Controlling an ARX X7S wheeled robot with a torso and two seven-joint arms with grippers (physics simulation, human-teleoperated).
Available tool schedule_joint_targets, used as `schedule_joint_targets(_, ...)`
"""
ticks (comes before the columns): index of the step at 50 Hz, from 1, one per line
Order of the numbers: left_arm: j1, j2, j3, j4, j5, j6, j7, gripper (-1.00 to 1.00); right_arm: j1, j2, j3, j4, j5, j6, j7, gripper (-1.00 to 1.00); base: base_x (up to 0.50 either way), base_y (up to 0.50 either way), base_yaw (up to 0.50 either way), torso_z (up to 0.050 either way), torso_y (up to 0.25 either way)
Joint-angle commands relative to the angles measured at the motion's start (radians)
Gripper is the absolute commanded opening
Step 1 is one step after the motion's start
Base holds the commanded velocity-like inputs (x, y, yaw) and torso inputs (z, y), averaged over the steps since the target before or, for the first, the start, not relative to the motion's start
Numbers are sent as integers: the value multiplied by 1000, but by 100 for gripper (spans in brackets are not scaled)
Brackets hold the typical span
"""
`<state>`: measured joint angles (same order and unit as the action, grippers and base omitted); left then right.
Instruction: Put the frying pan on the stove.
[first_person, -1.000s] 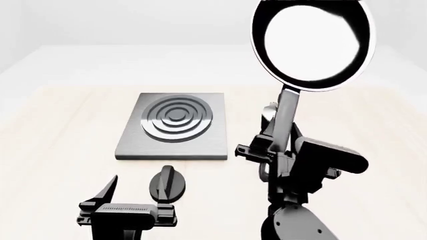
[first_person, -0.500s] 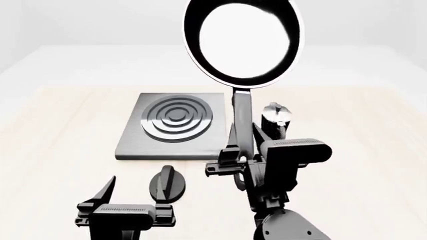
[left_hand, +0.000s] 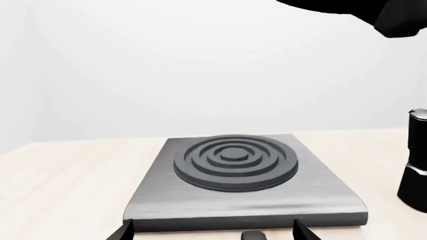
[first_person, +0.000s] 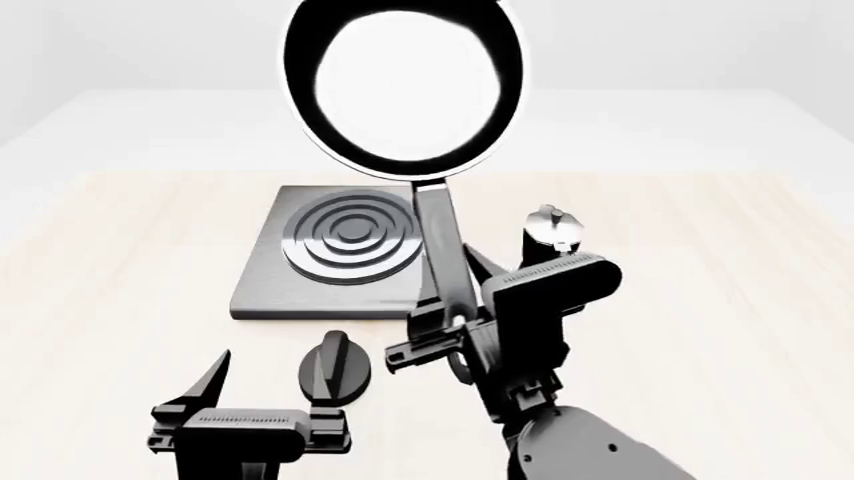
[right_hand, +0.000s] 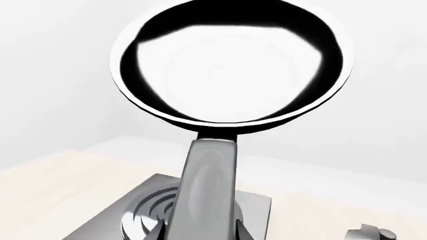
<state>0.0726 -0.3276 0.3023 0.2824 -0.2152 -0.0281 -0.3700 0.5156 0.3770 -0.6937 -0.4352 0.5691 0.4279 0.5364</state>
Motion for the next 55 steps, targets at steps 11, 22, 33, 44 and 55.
schedule_joint_targets(11,12,-12,6,36,-3,-8,-10,100,134,12,-7,-38,23,125,-86,-100,0,0,0,1,2)
schedule_joint_targets(22,14,-17,-2,30,-9,-3,-16,100,170,0,-15,30,61,150,-139,-100,0,0,0,0,2)
schedule_joint_targets(33,19,-20,0,39,-9,-2,-21,100,187,1,-24,65,78,176,-161,-100,0,0,0,1,2)
schedule_joint_targets(44,20,-24,0,43,-11,-2,-25,100,207,-11,-36,133,77,179,-189,-100,0,0,0,1,2)
schedule_joint_targets(55,14,-26,1,42,-14,-4,-27,100,243,-16,-46,167,78,209,-199,-100,0,0,0,0,2)
